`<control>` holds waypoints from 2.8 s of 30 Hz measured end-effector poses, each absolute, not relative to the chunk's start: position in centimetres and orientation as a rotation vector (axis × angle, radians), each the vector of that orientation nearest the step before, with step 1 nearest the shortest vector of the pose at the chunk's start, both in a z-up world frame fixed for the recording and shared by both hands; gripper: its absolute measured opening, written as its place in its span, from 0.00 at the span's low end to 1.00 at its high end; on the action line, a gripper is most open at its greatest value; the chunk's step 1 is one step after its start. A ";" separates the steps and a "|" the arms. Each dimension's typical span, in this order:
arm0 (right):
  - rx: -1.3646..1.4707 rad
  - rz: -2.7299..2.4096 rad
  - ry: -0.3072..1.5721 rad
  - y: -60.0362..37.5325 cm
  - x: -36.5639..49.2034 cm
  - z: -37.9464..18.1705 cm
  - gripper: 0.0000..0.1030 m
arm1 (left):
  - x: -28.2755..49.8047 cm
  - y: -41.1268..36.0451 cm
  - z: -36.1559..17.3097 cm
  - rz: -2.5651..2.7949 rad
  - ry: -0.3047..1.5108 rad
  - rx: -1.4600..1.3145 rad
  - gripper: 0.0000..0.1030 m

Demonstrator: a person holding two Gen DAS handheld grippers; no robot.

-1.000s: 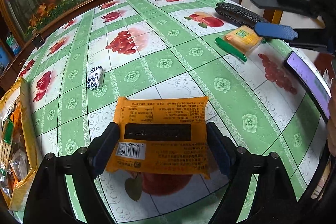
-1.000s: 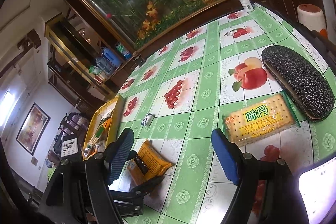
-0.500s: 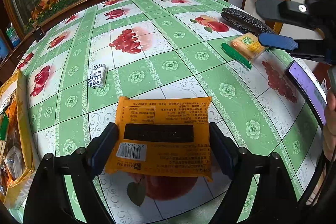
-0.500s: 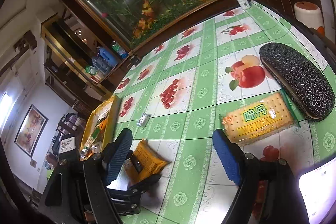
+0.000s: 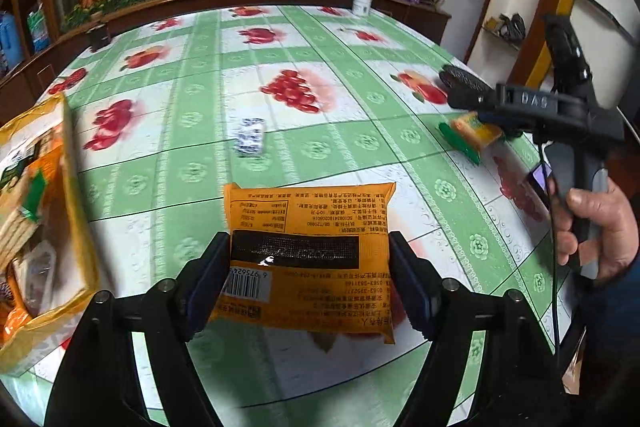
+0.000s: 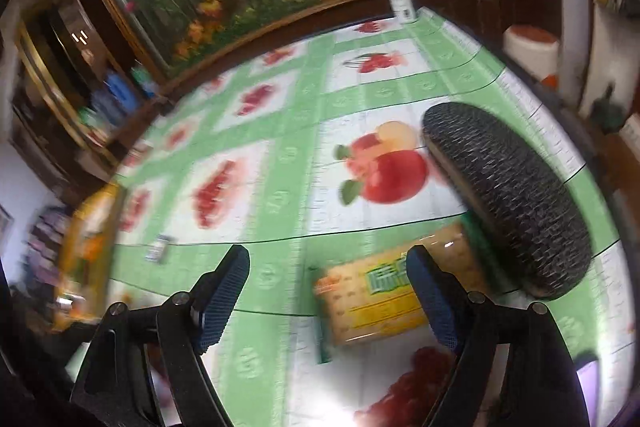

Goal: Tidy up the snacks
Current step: 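Grasp the yellow WEIDAN biscuit pack with right tool while left tool holds the orange bag, then carry the WEIDAN pack toward the tray with right tool while left tool carries the orange bag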

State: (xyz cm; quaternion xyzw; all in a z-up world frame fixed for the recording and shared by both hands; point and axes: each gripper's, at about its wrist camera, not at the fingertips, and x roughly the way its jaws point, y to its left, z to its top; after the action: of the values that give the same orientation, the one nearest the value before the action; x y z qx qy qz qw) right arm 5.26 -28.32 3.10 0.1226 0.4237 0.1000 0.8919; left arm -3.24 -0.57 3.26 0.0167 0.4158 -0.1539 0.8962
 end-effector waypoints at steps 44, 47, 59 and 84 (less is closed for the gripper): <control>-0.216 0.777 0.929 -14.9 -3.7 4.9 0.83 | -5.6 5.0 4.7 -0.246 0.788 -0.059 0.75; -0.333 0.759 0.930 -13.4 -2.8 3.4 0.83 | -6.1 5.2 4.9 -0.239 0.782 -0.052 0.75; -0.231 0.724 0.934 -12.3 -0.4 1.3 0.47 | -5.5 4.6 4.7 -0.234 0.785 -0.054 0.75; 0.042 0.697 0.781 -16.0 -0.6 4.0 0.46 | -4.3 2.6 4.6 -0.184 0.799 -0.002 0.75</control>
State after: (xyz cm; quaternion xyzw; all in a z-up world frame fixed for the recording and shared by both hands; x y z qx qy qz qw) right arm -0.65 -16.03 4.05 0.0201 0.3729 0.3327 0.8659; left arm -4.35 2.60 4.56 -0.0012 0.3883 -0.0895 0.9172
